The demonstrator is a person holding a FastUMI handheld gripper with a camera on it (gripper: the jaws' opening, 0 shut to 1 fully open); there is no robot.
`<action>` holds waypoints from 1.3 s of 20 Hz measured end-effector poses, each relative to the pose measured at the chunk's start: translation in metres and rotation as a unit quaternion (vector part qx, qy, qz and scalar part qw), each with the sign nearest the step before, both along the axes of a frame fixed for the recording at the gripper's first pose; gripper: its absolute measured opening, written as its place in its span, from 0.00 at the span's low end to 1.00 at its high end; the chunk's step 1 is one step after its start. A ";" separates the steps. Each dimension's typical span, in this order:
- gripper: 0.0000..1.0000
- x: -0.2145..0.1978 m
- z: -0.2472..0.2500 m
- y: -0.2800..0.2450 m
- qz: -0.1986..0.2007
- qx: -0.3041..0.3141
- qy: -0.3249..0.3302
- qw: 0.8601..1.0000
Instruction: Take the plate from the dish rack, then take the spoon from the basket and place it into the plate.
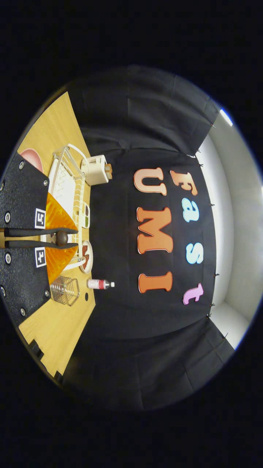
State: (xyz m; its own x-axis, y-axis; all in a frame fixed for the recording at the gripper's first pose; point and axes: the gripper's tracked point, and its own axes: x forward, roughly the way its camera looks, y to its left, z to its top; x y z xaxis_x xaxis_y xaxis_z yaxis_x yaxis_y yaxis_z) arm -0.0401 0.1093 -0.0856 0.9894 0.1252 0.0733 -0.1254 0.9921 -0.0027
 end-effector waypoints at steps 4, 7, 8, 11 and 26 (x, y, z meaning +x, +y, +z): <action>0.04 -0.010 -0.031 0.036 0.027 0.002 0.026 0.999; 0.04 -0.014 -0.053 0.062 0.047 0.006 0.039 0.998; 0.04 -0.015 -0.059 0.069 0.051 0.004 0.042 0.998; 0.04 -0.017 -0.082 0.086 0.062 0.004 0.054 0.997; 0.97 -0.014 -0.122 0.073 0.048 -0.026 0.103 0.993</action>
State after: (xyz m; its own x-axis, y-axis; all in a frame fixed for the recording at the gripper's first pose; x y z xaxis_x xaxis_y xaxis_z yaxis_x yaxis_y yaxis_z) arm -0.0543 0.1826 -0.2081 0.9659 0.2190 -0.1379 -0.2234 0.9746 -0.0172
